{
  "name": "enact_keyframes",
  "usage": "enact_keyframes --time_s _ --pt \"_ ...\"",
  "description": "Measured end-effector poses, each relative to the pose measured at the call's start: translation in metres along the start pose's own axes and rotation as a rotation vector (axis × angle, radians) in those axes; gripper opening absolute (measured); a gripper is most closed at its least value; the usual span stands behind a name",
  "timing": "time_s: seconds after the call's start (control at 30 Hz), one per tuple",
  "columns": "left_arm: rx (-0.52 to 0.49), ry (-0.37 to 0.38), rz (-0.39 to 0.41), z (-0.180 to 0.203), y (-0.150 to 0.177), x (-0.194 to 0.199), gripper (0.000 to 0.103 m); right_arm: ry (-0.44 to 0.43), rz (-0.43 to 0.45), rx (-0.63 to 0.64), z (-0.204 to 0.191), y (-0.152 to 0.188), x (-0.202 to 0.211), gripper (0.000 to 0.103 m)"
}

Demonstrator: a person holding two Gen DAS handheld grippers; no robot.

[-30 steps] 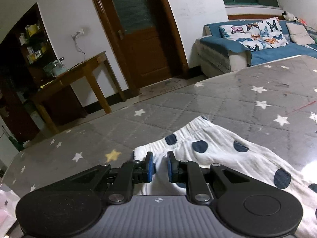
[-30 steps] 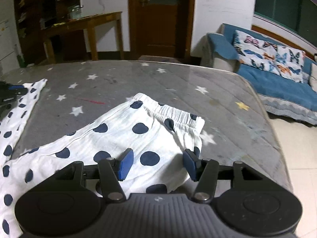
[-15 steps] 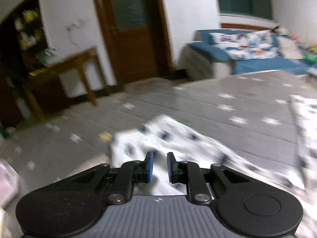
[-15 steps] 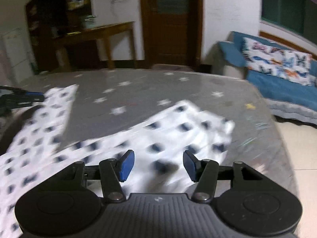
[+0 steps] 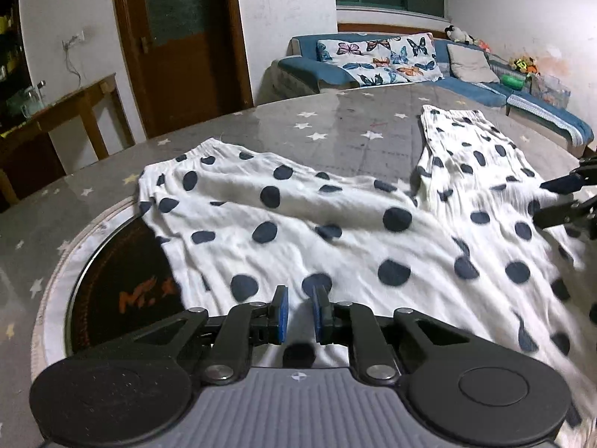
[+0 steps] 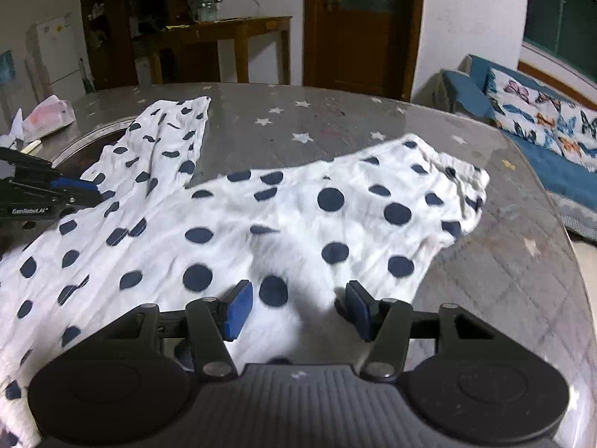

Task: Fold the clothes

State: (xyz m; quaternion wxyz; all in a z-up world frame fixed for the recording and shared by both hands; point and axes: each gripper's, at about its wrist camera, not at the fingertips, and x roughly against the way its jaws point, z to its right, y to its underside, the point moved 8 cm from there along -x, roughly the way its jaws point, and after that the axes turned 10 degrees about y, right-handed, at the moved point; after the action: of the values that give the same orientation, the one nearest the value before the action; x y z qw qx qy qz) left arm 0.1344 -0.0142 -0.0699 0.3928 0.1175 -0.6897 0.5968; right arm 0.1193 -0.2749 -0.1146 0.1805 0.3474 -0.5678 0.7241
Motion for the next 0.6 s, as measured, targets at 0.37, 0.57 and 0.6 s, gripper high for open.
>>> enact_keyframes --time_s 0.37,0.57,0.6 --pt "-0.007 -0.036 0.001 -0.008 0.024 0.033 0.013 0.050 -0.019 -0.028 0.005 0.032 0.037 0.056" --pt "0.009 -0.009 0.033 0.001 0.024 0.060 0.014 0.003 0.014 0.000 -0.018 0.030 0.064 0.057" --pt "0.002 0.013 0.039 0.009 0.024 0.065 0.014 -0.017 0.015 0.005 -0.024 0.030 0.067 0.057"
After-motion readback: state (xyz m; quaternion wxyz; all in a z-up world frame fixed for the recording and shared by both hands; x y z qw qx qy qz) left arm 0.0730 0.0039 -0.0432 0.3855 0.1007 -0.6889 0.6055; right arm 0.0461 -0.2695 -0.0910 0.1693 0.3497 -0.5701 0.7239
